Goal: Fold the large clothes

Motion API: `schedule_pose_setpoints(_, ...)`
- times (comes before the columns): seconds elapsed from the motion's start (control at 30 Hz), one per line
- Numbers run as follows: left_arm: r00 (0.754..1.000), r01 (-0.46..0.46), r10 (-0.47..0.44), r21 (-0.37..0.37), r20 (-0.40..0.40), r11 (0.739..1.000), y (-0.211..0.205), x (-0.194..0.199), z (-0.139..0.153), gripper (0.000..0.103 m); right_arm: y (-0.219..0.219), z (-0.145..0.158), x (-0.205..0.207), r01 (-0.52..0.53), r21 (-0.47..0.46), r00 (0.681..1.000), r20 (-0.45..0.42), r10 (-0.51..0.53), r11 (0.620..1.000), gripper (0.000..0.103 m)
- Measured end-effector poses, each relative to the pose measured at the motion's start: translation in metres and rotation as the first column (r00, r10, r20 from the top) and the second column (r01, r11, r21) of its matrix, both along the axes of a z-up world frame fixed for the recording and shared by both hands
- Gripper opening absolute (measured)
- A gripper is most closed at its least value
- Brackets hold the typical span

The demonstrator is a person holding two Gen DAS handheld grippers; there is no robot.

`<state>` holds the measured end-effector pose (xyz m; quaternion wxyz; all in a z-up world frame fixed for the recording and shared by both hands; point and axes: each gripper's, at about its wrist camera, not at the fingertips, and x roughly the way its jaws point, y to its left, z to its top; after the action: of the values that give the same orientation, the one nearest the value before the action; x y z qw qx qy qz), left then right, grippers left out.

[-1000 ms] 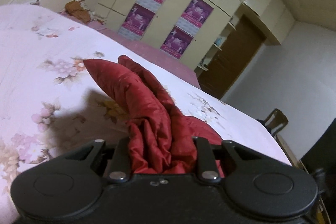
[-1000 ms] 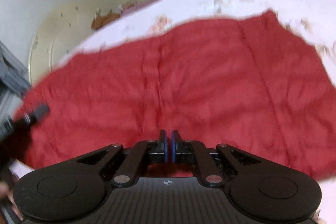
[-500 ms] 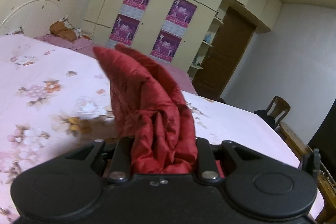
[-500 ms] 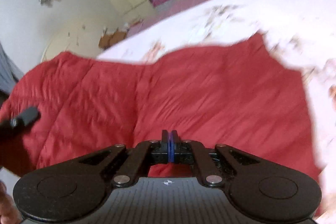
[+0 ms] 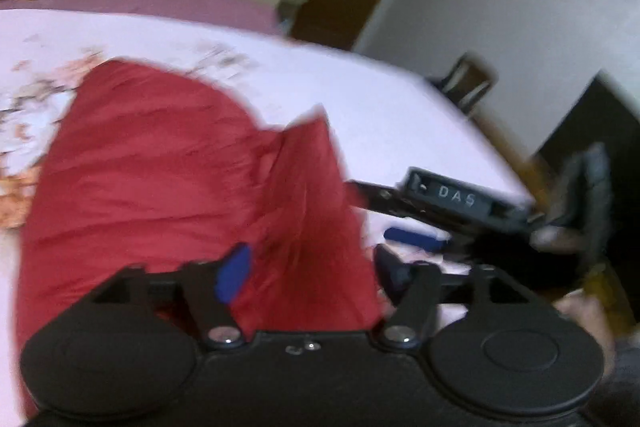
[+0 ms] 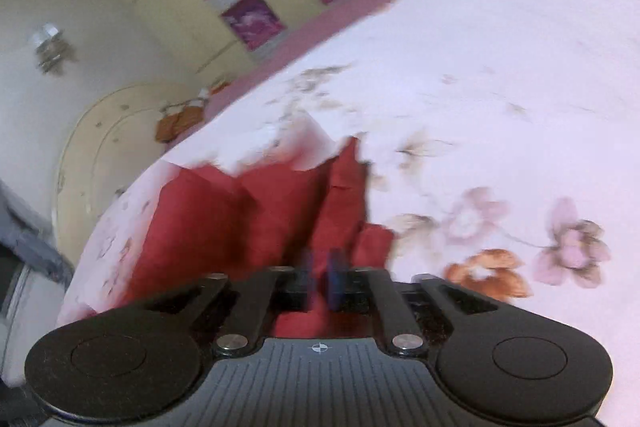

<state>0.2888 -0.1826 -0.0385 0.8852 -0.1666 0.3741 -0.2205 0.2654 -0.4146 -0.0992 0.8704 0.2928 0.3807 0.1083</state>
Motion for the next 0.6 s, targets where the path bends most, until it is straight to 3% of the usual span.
schedule_pose_setpoints(0.07,0.999,-0.032,0.034,-0.069,0.026,0.997,0.013,-0.005,0.015,0.063,-0.014,0.011,-0.007,-0.005,0.001,0.996,0.093,0.004,1.0,0.096)
schedule_pose_setpoints(0.1,0.997,-0.067,0.07,-0.078,0.041,0.995,0.024,-0.007,0.023,0.061,-0.016,0.014,-0.007,-0.016,0.007,0.995,0.097,0.015,1.0,0.095)
schedule_pose_setpoints(0.17,0.98,-0.171,0.18,-0.101,0.083,0.98,0.057,-0.011,0.031,0.053,-0.02,0.02,-0.006,-0.035,0.041,0.993,0.116,0.03,0.999,0.081)
schedule_pose_setpoints(0.23,0.957,-0.273,0.278,-0.068,0.079,0.96,0.089,-0.008,0.026,0.051,-0.019,0.026,-0.003,-0.052,0.076,0.99,0.133,0.042,0.996,0.071)
schedule_pose_setpoints(0.27,0.95,-0.303,0.305,-0.043,0.066,0.952,0.102,-0.004,0.021,0.048,-0.016,0.03,-0.001,-0.072,0.079,0.988,0.145,0.06,0.994,0.059)
schedule_pose_setpoints(0.33,0.944,-0.328,0.328,-0.013,0.047,0.945,0.119,0.005,0.009,0.045,-0.004,0.04,0.003,-0.12,0.063,0.978,0.181,0.107,0.991,0.051)
schedule_pose_setpoints(0.47,0.957,-0.29,0.289,0.021,0.017,0.957,0.127,0.03,-0.015,0.038,0.041,0.053,0.012,-0.217,-0.086,0.94,0.251,0.232,0.972,0.033)
schedule_pose_setpoints(0.6,0.98,-0.199,0.198,0.045,0.012,0.979,0.099,0.039,-0.035,0.037,0.082,0.033,0.02,-0.248,-0.327,0.934,0.17,0.315,0.912,0.017)
